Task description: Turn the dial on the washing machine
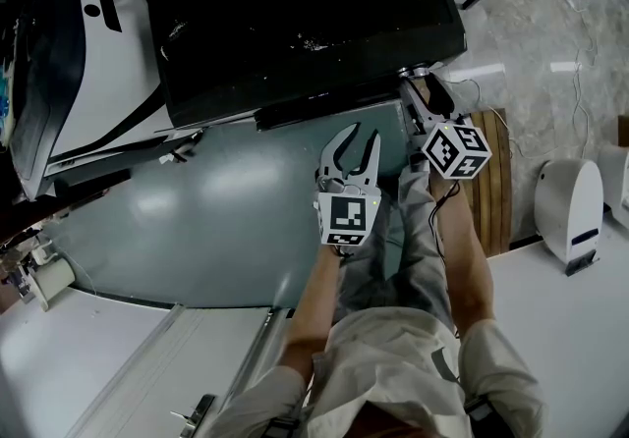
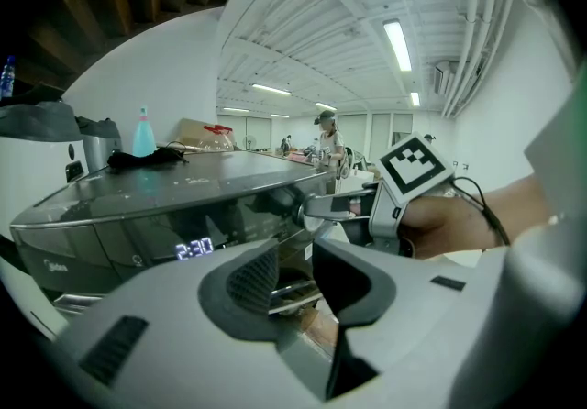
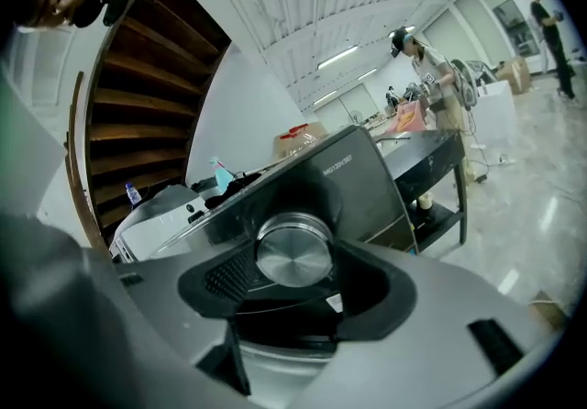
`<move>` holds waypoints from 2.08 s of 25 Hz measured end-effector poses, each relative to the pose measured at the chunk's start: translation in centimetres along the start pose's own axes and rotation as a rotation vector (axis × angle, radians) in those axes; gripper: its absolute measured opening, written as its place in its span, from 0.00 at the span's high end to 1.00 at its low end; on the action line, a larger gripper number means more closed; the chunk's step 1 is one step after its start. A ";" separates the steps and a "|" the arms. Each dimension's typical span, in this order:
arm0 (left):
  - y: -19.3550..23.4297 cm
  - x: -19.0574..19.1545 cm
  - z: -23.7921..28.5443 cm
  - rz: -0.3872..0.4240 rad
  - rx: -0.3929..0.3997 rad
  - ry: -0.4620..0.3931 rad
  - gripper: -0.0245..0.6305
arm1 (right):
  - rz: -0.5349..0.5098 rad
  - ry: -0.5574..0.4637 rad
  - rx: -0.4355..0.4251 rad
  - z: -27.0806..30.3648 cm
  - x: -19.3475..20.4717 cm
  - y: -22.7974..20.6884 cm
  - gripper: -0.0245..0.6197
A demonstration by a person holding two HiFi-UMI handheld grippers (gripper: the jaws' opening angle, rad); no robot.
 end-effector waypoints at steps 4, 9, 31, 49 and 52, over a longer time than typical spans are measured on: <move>0.0 -0.1 -0.1 0.000 0.000 -0.001 0.78 | 0.081 -0.012 -0.005 0.0 0.0 -0.2 0.55; 0.1 -0.1 -0.1 0.001 -0.002 -0.002 0.78 | 0.203 -0.030 -0.013 0.0 0.1 -0.5 0.55; 0.9 -1.2 -0.7 -0.010 -0.027 -0.025 0.78 | 0.172 -0.039 0.012 -2.2 -0.3 -0.6 0.55; 1.1 -3.5 -1.4 -0.027 -0.065 -0.048 0.78 | -0.288 0.054 -0.058 -7.1 -3.4 4.9 0.61; 1.1 -3.9 -1.8 -0.030 -0.070 -0.047 0.78 | -0.307 0.065 -0.054 -7.7 -3.7 5.3 0.62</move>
Point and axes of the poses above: the fingertips, and each gripper's own axes: z forward along the fingers, y to its left, x out of its underside, the point moved 2 cm from there along -z, backward along the fingers, and after that the axes turned 10 degrees about -y, right-handed, at the moved point
